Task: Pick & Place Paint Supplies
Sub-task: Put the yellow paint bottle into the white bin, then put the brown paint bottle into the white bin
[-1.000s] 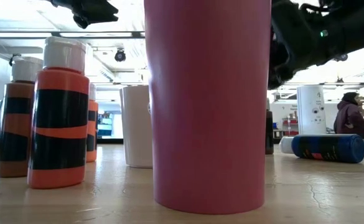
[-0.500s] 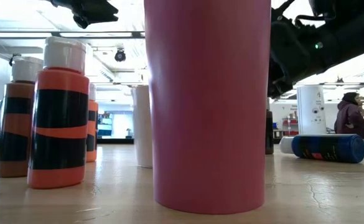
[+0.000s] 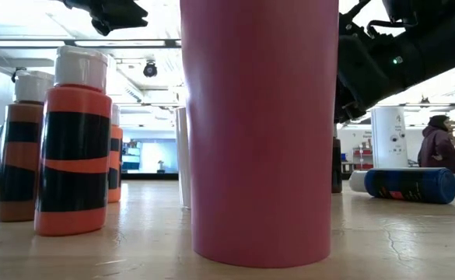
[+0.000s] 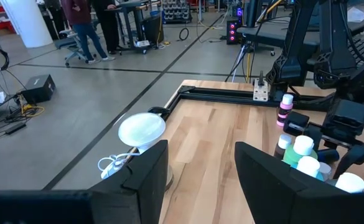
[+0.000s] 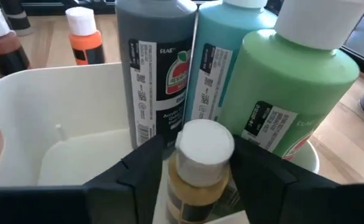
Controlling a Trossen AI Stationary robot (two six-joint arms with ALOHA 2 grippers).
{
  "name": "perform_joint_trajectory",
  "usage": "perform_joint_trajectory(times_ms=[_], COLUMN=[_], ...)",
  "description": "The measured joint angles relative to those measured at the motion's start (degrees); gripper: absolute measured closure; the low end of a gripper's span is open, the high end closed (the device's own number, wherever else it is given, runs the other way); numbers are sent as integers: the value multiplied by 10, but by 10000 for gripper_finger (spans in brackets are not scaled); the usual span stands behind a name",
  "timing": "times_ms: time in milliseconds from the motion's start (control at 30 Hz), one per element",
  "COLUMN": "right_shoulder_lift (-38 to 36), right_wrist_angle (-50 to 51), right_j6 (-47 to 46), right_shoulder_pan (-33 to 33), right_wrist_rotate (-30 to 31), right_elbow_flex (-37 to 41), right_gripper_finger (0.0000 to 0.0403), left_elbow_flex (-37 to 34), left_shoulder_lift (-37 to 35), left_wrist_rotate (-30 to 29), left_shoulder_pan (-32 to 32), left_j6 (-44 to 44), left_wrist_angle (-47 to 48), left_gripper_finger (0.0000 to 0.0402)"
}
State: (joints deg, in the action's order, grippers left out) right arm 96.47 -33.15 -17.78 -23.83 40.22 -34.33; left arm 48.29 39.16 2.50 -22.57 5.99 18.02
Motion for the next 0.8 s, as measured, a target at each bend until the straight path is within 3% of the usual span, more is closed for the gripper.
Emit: perform_joint_trajectory(times_ms=[367, 633, 800], right_shoulder_lift=[-73, -264, -400], right_wrist_angle=[20, 185, 351], right_j6=[37, 49, 10], right_shoulder_pan=[-16, -32, -16], right_wrist_rotate=[-1, -2, -53], right_elbow_flex=[-1, -1, -11], right_gripper_finger=[192, 209, 218], left_elbow_flex=[0, 0, 0], left_shoulder_lift=[0, 0, 0], left_wrist_rotate=[0, 0, 0], left_shoulder_pan=[0, 0, 0], left_j6=[0, 1, 8], left_wrist_angle=[0, 0, 0], left_gripper_finger=[211, 211, 211])
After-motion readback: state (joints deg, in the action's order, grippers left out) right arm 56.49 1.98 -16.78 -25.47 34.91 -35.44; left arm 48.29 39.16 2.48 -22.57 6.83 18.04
